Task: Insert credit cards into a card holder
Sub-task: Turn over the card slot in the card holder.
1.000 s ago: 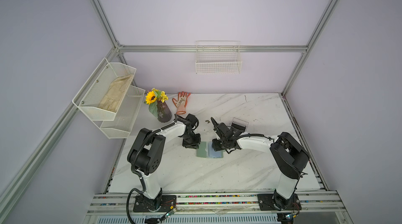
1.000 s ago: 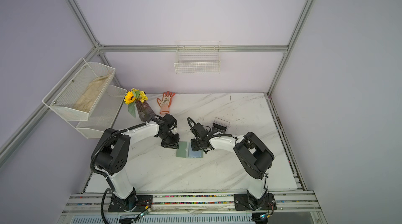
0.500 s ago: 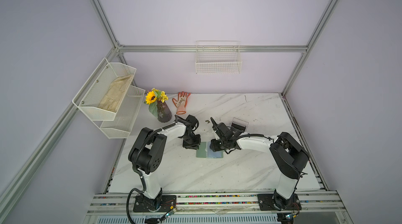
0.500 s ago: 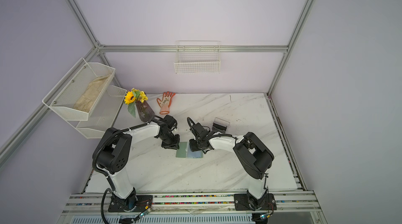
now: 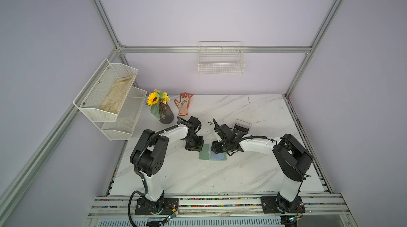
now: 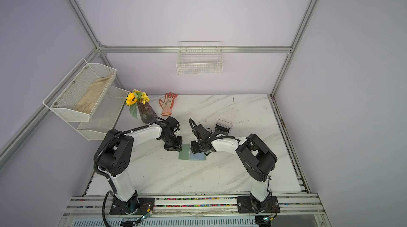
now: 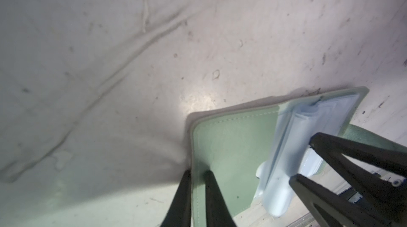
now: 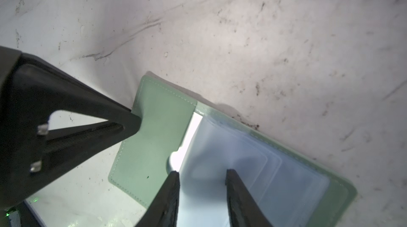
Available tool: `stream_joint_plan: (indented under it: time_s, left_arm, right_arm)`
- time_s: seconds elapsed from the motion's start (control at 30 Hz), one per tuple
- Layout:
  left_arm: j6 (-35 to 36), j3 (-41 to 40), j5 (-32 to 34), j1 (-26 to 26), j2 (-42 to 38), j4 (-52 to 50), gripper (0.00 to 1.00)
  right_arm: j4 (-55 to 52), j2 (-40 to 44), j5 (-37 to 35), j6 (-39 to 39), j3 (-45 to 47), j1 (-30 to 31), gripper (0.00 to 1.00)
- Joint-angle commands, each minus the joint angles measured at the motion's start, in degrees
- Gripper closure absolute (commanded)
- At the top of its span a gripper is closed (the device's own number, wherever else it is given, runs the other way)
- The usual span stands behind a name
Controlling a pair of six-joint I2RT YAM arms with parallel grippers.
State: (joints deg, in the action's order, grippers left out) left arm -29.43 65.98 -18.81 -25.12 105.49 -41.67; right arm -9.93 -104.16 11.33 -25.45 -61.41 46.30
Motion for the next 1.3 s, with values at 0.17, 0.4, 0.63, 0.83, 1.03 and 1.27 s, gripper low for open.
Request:
stream_joint_plan:
  time_s: [0.17, 0.4, 0.63, 0.83, 1.03, 1.27]
  left_arm:
    - [-0.7, -2.8, -0.4, 0.0, 2.3, 1.3, 0.86]
    - [-0.8, -3.2, -0.4, 0.1, 2.4, 1.5, 0.86]
    - [-0.9, -3.3, -0.5, 0.0, 2.5, 1.6, 0.86]
    - [-0.9, -3.4, -0.5, 0.1, 2.8, 1.7, 0.86]
    - [-1.0, -3.8, -0.4, 0.0, 2.7, 1.9, 0.86]
    - [-1.0, -4.2, -0.4, 0.1, 2.9, 2.0, 0.86]
  right_arm:
    - [-4.8, 0.6, -6.7, -0.2, -2.2, 0.2, 0.6]
    - [-6.3, 0.9, -9.3, -0.7, -2.3, 0.3, 0.6]
    - [-7.6, 1.3, -12.1, -0.7, -2.5, 0.2, 0.58]
    - [-7.1, 0.2, -11.3, -0.7, -2.1, 0.2, 0.57]
    - [-7.4, -1.5, -12.7, -1.9, -1.6, 0.3, 0.57]
    - [-7.0, 1.5, -14.2, -2.7, 0.2, 0.3, 0.55]
